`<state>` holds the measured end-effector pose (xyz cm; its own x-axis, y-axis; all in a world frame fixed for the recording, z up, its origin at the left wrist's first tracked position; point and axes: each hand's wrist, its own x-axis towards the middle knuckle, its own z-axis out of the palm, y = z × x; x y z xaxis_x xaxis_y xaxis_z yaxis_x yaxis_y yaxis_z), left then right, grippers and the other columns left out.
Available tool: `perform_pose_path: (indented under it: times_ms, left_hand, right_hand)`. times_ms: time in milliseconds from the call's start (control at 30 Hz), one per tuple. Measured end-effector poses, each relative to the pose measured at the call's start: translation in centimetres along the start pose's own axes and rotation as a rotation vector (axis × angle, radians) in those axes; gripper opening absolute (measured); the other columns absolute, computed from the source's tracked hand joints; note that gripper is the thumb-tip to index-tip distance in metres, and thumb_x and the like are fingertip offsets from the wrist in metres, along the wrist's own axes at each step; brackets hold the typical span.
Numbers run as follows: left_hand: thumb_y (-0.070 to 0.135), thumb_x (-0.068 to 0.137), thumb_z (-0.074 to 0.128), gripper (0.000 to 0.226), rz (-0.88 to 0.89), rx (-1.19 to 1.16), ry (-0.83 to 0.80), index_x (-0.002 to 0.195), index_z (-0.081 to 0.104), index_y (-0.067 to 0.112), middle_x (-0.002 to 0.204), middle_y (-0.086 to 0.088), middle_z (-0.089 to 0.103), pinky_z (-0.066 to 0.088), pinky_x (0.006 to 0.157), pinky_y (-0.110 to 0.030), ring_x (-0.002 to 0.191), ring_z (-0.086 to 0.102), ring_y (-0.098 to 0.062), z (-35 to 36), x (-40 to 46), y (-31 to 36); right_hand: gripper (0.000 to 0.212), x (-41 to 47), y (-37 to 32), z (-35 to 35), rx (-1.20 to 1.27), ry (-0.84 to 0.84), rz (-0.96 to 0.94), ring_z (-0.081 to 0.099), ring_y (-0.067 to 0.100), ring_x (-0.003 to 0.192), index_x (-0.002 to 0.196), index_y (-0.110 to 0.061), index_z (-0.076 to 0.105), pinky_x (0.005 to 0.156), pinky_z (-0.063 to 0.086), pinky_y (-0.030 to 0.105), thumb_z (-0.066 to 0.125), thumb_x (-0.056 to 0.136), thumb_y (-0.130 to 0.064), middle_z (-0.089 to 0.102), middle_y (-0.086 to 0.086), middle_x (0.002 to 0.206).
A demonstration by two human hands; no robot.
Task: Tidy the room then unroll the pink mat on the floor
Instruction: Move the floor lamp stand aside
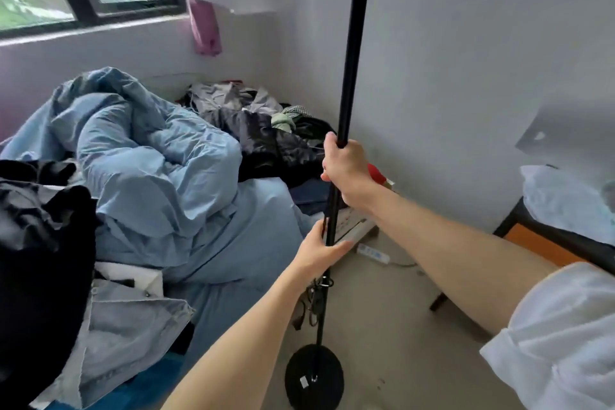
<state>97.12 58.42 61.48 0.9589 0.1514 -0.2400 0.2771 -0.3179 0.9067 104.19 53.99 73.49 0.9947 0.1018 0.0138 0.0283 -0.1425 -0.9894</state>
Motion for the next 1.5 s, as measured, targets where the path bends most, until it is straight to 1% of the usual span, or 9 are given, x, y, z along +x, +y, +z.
perform_pose_path:
  times_ms: [33,167,433,667,800,967,1167,1367,1500]
  left_hand:
    - [0.034,0.088,0.06,0.017,0.021,-0.037,0.04,0.099,0.056,0.022,0.099,0.001,0.06,0.042,0.084,-0.025,0.097,0.058,-0.016,0.8,1.7,1.6]
    - [0.042,0.093,0.048,0.053,0.032,-0.144,0.19,0.047,0.035,0.019,0.047,-0.001,0.037,0.03,0.057,-0.03,0.045,0.035,-0.016,3.9,8.3,6.3]
    - [0.039,0.095,0.046,0.057,0.102,-0.142,0.225,0.044,0.033,0.015,0.045,-0.003,0.038,0.035,0.059,-0.031,0.047,0.038,-0.02,10.1,21.5,16.1]
    - [0.04,0.095,0.045,0.047,0.111,-0.184,0.051,0.056,0.034,0.016,0.054,-0.001,0.032,0.044,0.061,-0.027,0.049,0.036,-0.015,12.5,30.7,23.1]
    - [0.04,0.095,0.044,0.045,0.107,-0.186,-0.038,0.059,0.032,0.015,0.054,-0.001,0.032,0.046,0.071,-0.03,0.048,0.036,-0.014,13.9,35.8,24.9]
    - [0.038,0.096,0.043,0.044,0.144,-0.137,-0.151,0.059,0.033,0.016,0.054,-0.002,0.036,0.034,0.052,-0.018,0.049,0.036,-0.013,14.9,44.0,26.8]
    - [0.04,0.096,0.039,0.045,0.184,0.011,-0.254,0.06,0.044,0.013,0.066,-0.004,0.053,0.036,0.058,-0.017,0.058,0.05,-0.008,14.3,54.0,30.4]
    - [0.044,0.094,0.042,0.047,0.154,0.172,-0.348,0.061,0.057,0.013,0.067,-0.002,0.055,0.042,0.059,-0.028,0.061,0.049,-0.017,16.0,61.1,33.4]
    - [0.048,0.091,0.046,0.044,0.095,0.178,-0.376,0.071,0.058,0.01,0.089,-0.008,0.062,0.044,0.062,-0.029,0.064,0.048,-0.017,17.1,65.1,34.1]
  right_hand:
    - [0.049,1.2,-0.9,-0.8,0.0,0.014,-0.031,0.036,0.01,0.031,0.049,-0.015,0.034,0.042,0.039,0.024,0.04,0.097,-0.025,0.036,0.002,0.046]
    - [0.052,6.5,-2.8,-4.6,0.03,-0.038,-0.116,0.033,0.006,0.025,0.046,-0.017,0.031,0.044,0.04,0.025,0.041,0.097,-0.027,0.034,-0.007,0.028]
    - [0.05,20.3,-5.8,-14.0,0.093,-0.039,-0.122,0.031,0.007,0.028,0.049,-0.018,0.031,0.039,0.038,0.021,0.044,0.096,-0.033,0.032,-0.003,0.04]
    - [0.05,29.9,-7.9,-18.3,0.021,0.033,-0.191,0.032,0.011,0.034,0.05,-0.015,0.031,0.033,0.036,0.016,0.037,0.098,-0.028,0.033,0.001,0.046]
    - [0.051,34.6,-7.2,-19.4,-0.016,0.064,-0.222,0.033,0.013,0.035,0.049,-0.015,0.029,0.031,0.033,0.014,0.038,0.098,-0.027,0.033,0.001,0.045]
    - [0.05,41.7,-6.4,-20.3,-0.09,0.107,-0.232,0.034,0.015,0.04,0.051,-0.014,0.029,0.031,0.034,0.013,0.039,0.097,-0.029,0.034,0.002,0.047]
    - [0.051,50.7,-7.2,-20.5,-0.17,0.178,-0.246,0.034,0.015,0.038,0.049,-0.015,0.027,0.034,0.036,0.016,0.039,0.096,-0.029,0.033,0.001,0.045]
    - [0.05,57.9,-5.9,-22.8,-0.113,0.288,-0.189,0.027,0.016,0.037,0.047,-0.017,0.024,0.039,0.03,0.022,0.041,0.093,-0.022,0.027,0.0,0.042]
    - [0.049,62.1,-4.4,-24.1,-0.086,0.28,-0.171,0.026,0.016,0.038,0.047,-0.017,0.024,0.038,0.03,0.021,0.041,0.092,-0.02,0.026,0.001,0.042]
